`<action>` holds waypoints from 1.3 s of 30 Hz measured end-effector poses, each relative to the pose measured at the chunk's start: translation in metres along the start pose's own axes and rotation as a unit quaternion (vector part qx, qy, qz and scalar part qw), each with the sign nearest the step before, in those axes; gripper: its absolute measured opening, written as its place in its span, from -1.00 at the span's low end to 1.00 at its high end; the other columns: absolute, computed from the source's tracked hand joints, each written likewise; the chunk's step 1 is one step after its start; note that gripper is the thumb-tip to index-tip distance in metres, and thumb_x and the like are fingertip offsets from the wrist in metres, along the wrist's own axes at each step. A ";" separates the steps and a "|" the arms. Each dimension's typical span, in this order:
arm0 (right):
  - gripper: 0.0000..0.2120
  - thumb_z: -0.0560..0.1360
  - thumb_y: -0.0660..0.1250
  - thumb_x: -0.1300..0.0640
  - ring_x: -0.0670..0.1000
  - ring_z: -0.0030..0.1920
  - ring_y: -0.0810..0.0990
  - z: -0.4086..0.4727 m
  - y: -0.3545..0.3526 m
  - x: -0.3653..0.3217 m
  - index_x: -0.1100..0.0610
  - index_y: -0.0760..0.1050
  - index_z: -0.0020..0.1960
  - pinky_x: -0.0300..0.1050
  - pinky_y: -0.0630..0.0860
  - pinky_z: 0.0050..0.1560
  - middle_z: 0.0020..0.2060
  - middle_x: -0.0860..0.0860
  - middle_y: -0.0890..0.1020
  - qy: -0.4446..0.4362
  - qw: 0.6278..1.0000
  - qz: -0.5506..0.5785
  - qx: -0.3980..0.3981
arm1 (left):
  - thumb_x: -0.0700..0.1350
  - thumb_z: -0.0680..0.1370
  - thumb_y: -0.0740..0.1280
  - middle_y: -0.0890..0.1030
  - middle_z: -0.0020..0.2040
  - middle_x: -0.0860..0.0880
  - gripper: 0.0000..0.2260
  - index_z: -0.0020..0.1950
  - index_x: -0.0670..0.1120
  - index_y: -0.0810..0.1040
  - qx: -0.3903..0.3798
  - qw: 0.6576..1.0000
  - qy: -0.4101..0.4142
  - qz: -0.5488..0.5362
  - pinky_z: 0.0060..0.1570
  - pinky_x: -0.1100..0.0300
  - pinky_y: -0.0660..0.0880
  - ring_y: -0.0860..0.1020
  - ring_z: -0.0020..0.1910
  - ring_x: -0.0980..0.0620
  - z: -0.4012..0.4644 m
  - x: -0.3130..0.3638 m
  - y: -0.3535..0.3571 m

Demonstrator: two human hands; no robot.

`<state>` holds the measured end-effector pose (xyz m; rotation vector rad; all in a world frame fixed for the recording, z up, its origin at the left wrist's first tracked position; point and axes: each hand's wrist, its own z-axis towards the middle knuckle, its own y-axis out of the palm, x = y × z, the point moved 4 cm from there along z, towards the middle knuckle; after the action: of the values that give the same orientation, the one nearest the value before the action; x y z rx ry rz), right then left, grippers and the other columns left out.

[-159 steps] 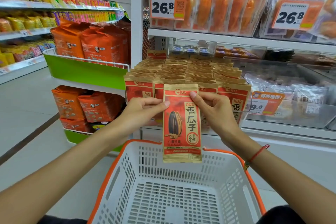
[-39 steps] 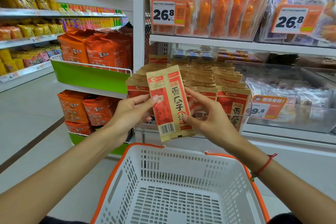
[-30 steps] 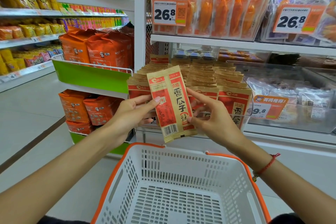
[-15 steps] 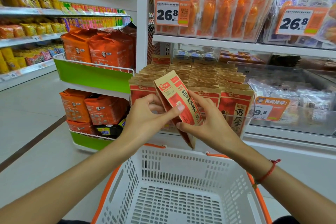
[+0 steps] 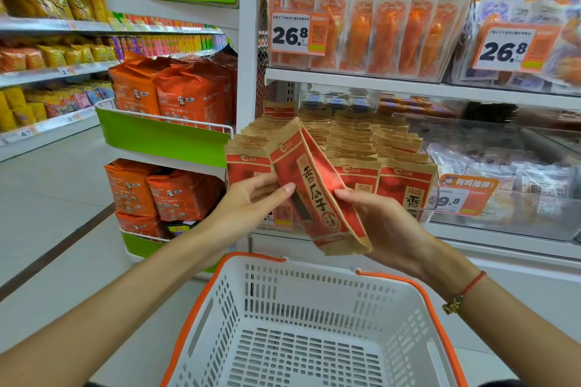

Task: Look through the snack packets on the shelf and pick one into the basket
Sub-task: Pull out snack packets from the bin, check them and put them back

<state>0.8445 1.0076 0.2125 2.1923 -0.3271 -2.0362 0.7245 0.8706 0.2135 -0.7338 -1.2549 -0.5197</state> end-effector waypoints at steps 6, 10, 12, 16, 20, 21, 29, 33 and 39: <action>-0.56 0.50 0.19 -0.14 -0.02 0.12 0.65 0.002 0.000 -0.002 -0.01 0.46 0.33 -0.14 0.54 0.09 0.13 0.00 0.67 0.001 0.993 -0.114 0.035 | -0.03 0.54 0.35 0.67 0.11 0.10 -0.73 0.25 0.04 0.51 0.027 0.997 0.010 -0.065 0.03 0.35 0.53 0.61 0.09 0.23 -0.002 -0.002 -0.004; -0.63 0.54 0.14 -0.15 -0.03 0.13 0.65 0.004 0.003 -0.016 -0.09 0.51 0.27 -0.09 0.54 0.19 0.10 -0.05 0.68 -0.050 0.974 -0.207 0.074 | -0.10 0.54 0.35 0.68 0.10 0.05 -0.73 0.25 -0.01 0.51 0.049 0.993 0.028 -0.100 0.05 0.33 0.56 0.63 0.10 0.15 0.004 0.005 -0.008; -0.69 0.53 0.17 -0.11 -0.11 0.06 0.66 0.006 0.007 -0.033 -0.16 0.53 0.22 -0.26 0.59 0.00 0.03 -0.12 0.69 -0.096 0.966 -0.220 0.099 | -0.13 0.54 0.35 0.69 0.10 0.03 -0.71 0.26 -0.04 0.51 0.060 0.990 0.043 -0.117 0.14 0.27 0.54 0.63 0.12 0.14 0.011 0.015 -0.012; -0.71 0.49 0.26 -0.05 -0.15 -0.02 0.68 0.017 0.002 -0.076 -0.18 0.54 0.19 -0.32 0.59 -0.16 -0.01 -0.16 0.70 -0.155 0.946 -0.248 0.141 | -0.14 0.53 0.36 0.68 0.11 0.00 -0.69 0.28 -0.05 0.51 0.065 0.986 0.074 -0.136 0.13 0.25 0.55 0.63 0.13 0.12 0.038 0.041 -0.020; -0.75 0.59 0.21 0.00 -0.08 -0.06 0.70 0.034 -0.007 -0.117 -0.05 0.59 0.19 -0.21 0.63 -0.16 -0.06 -0.08 0.72 -0.161 0.923 -0.309 0.160 | -0.09 0.51 0.38 0.70 0.08 0.02 -0.72 0.21 -0.08 0.54 0.082 0.983 0.079 -0.146 0.09 0.27 0.57 0.64 0.10 0.12 0.068 0.056 -0.026; -0.73 0.61 0.17 -0.01 -0.08 -0.06 0.70 0.039 -0.008 -0.126 -0.02 0.59 0.18 -0.27 0.60 -0.18 -0.05 -0.06 0.72 -0.149 0.924 -0.317 0.151 | -0.09 0.52 0.38 0.70 0.07 0.01 -0.72 0.21 -0.10 0.54 0.081 0.983 0.078 -0.145 0.07 0.29 0.57 0.64 0.09 0.13 0.074 0.059 -0.027; -0.72 0.45 0.43 -0.06 -0.10 0.00 0.59 0.083 -0.028 -0.171 -0.06 0.59 0.14 -0.16 0.55 0.01 0.08 -0.14 0.62 -0.207 0.800 -0.539 0.165 | -0.17 0.50 0.43 0.68 0.02 0.05 -0.76 0.15 -0.09 0.53 0.125 0.976 0.158 -0.082 -0.06 0.43 0.52 0.64 -0.03 0.25 0.115 0.080 -0.040; -0.67 0.43 0.49 0.02 -0.05 -0.14 0.60 0.109 -0.041 -0.169 -0.02 0.60 0.18 0.08 0.56 -0.03 -0.07 -0.11 0.70 -0.271 0.689 -0.642 0.202 | -0.06 0.42 0.53 0.69 -0.07 0.12 -0.77 0.03 -0.02 0.62 0.172 0.973 0.153 0.035 0.08 0.20 0.56 0.65 -0.04 0.21 0.144 0.061 -0.051; -0.70 0.41 0.50 -0.06 -0.02 -0.18 0.63 0.140 -0.055 -0.159 0.01 0.64 0.10 0.07 0.58 -0.12 -0.19 -0.04 0.70 -0.236 0.673 -0.673 0.197 | 0.12 0.38 0.52 0.70 -0.08 0.17 -0.82 -0.05 0.16 0.64 0.177 0.967 0.118 0.140 0.18 -0.04 0.53 0.64 -0.01 0.19 0.164 0.038 -0.066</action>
<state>0.6984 1.1072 0.3414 2.2310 1.4351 -3.4812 0.5788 0.9495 0.2871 -0.5170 -0.9650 -0.1378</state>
